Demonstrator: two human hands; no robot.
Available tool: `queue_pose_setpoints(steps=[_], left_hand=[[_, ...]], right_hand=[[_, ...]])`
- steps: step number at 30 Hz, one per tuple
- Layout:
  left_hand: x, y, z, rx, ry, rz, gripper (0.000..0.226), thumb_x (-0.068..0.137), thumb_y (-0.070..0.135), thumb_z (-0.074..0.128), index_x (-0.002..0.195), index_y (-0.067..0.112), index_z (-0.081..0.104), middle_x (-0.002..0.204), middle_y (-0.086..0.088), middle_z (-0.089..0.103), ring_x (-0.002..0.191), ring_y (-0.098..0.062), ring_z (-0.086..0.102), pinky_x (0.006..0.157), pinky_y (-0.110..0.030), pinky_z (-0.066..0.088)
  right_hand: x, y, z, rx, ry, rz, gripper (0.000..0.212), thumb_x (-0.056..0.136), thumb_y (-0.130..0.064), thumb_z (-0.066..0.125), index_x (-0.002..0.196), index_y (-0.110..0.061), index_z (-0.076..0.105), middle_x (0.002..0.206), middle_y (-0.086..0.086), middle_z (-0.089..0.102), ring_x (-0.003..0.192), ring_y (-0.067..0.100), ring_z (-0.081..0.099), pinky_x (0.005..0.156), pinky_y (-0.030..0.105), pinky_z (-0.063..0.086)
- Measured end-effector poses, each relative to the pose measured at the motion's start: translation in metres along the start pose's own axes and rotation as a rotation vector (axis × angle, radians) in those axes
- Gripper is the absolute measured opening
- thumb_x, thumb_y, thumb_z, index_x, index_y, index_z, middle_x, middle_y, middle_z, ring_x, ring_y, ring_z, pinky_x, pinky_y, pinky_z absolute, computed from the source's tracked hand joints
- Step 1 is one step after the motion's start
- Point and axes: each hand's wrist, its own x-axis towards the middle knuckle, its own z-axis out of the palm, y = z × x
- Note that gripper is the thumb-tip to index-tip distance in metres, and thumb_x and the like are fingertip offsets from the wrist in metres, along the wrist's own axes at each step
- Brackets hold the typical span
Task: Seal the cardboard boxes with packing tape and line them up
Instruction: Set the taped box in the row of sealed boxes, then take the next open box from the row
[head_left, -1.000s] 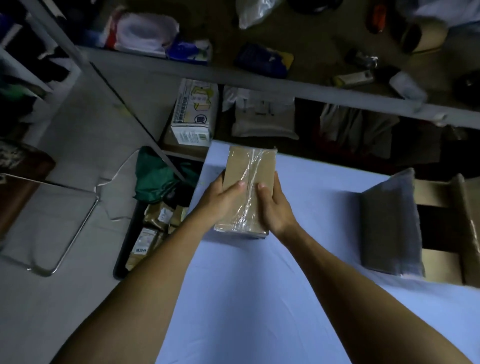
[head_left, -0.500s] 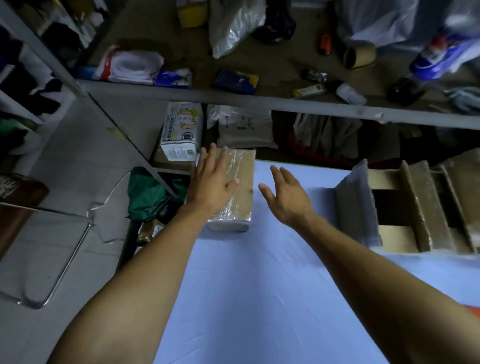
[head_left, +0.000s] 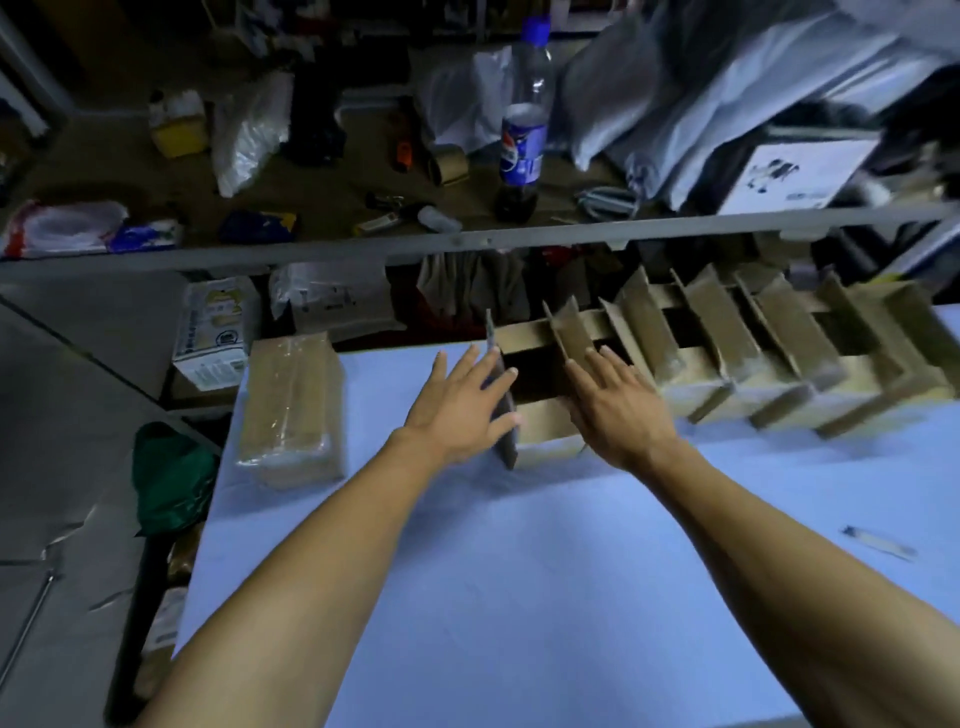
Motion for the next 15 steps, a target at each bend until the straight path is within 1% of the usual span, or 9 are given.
queue_pose_setpoints(steps=[2, 3, 5, 6, 8, 10, 12, 13, 15], left_hand=[[0.008, 0.031, 0.002, -0.087, -0.058, -0.021, 0.066, 0.100, 0.058, 0.029, 0.157, 0.027, 0.016, 0.166, -0.007, 0.002, 0.152, -0.029, -0.002, 0.119, -0.054, 0.011], [0.011, 0.045, 0.005, -0.157, -0.079, -0.060, 0.063, 0.101, 0.052, 0.034, 0.156, 0.026, 0.019, 0.166, -0.007, 0.000, 0.152, -0.030, -0.006, 0.119, -0.052, 0.016], [0.014, 0.069, 0.011, -0.296, -0.067, -0.156, 0.054, 0.101, 0.024, 0.045, 0.153, 0.023, 0.029, 0.166, -0.006, -0.004, 0.150, -0.031, -0.017, 0.112, -0.044, 0.032], [0.015, 0.078, 0.014, -0.356, -0.030, -0.199, 0.055, 0.098, 0.007, 0.047, 0.150, 0.021, 0.035, 0.166, -0.005, -0.004, 0.149, -0.031, -0.021, 0.109, -0.039, 0.036], [0.013, 0.091, 0.017, -0.489, 0.072, -0.247, 0.059, 0.092, -0.010, 0.044, 0.144, 0.017, 0.046, 0.166, -0.005, 0.000, 0.149, -0.028, -0.020, 0.112, -0.032, 0.029], [0.007, 0.101, 0.018, -0.637, 0.209, -0.327, 0.061, 0.089, -0.016, 0.045, 0.141, 0.016, 0.052, 0.165, -0.005, 0.011, 0.152, -0.025, -0.006, 0.114, -0.025, 0.022], [-0.007, 0.108, 0.021, -0.746, 0.318, -0.444, 0.065, 0.085, -0.019, 0.046, 0.138, 0.016, 0.056, 0.162, -0.005, 0.023, 0.151, -0.021, 0.014, 0.112, -0.013, 0.018], [-0.018, 0.112, 0.022, -0.778, 0.348, -0.480, 0.067, 0.082, -0.021, 0.045, 0.137, 0.016, 0.058, 0.160, -0.004, 0.027, 0.149, -0.019, 0.022, 0.110, -0.008, 0.017], [-0.046, 0.121, 0.028, -0.819, 0.401, -0.490, 0.071, 0.077, -0.022, 0.043, 0.134, 0.017, 0.061, 0.157, -0.002, 0.035, 0.143, -0.012, 0.035, 0.104, 0.001, 0.019]], right_hand=[[-0.009, 0.014, 0.004, 0.005, -0.044, -0.024, 0.054, 0.102, -0.036, 0.039, 0.152, -0.015, 0.034, 0.156, 0.013, 0.035, 0.149, 0.031, 0.024, 0.114, 0.046, 0.032], [-0.011, 0.019, 0.006, 0.011, -0.064, -0.048, 0.055, 0.103, -0.037, 0.036, 0.153, -0.015, 0.030, 0.158, 0.011, 0.031, 0.150, 0.029, 0.020, 0.116, 0.045, 0.028], [-0.014, 0.026, 0.006, 0.011, -0.085, -0.106, 0.056, 0.104, -0.039, 0.033, 0.154, -0.014, 0.029, 0.160, 0.008, 0.027, 0.151, 0.027, 0.016, 0.118, 0.043, 0.024], [-0.015, 0.030, 0.007, 0.011, -0.078, -0.135, 0.056, 0.104, -0.039, 0.034, 0.153, -0.013, 0.030, 0.160, 0.007, 0.028, 0.151, 0.027, 0.016, 0.118, 0.044, 0.023], [-0.017, 0.034, 0.006, 0.022, -0.057, -0.180, 0.054, 0.102, -0.040, 0.037, 0.148, -0.011, 0.039, 0.154, 0.009, 0.038, 0.148, 0.030, 0.025, 0.116, 0.046, 0.029], [-0.022, 0.035, 0.004, 0.020, -0.018, -0.247, 0.053, 0.097, -0.043, 0.037, 0.133, -0.009, 0.056, 0.136, 0.009, 0.056, 0.130, 0.032, 0.045, 0.101, 0.045, 0.043], [-0.035, 0.033, 0.006, 0.123, 0.006, -0.304, 0.054, 0.091, -0.046, 0.035, 0.115, -0.008, 0.066, 0.114, 0.008, 0.066, 0.107, 0.032, 0.055, 0.086, 0.043, 0.050], [-0.044, 0.032, 0.008, 0.222, 0.003, -0.311, 0.051, 0.090, -0.045, 0.039, 0.112, -0.008, 0.067, 0.110, 0.008, 0.067, 0.103, 0.031, 0.057, 0.083, 0.043, 0.051], [-0.066, 0.030, 0.015, 0.424, -0.030, -0.302, 0.037, 0.094, -0.040, 0.052, 0.109, -0.011, 0.068, 0.109, 0.005, 0.068, 0.102, 0.027, 0.059, 0.083, 0.040, 0.051]])
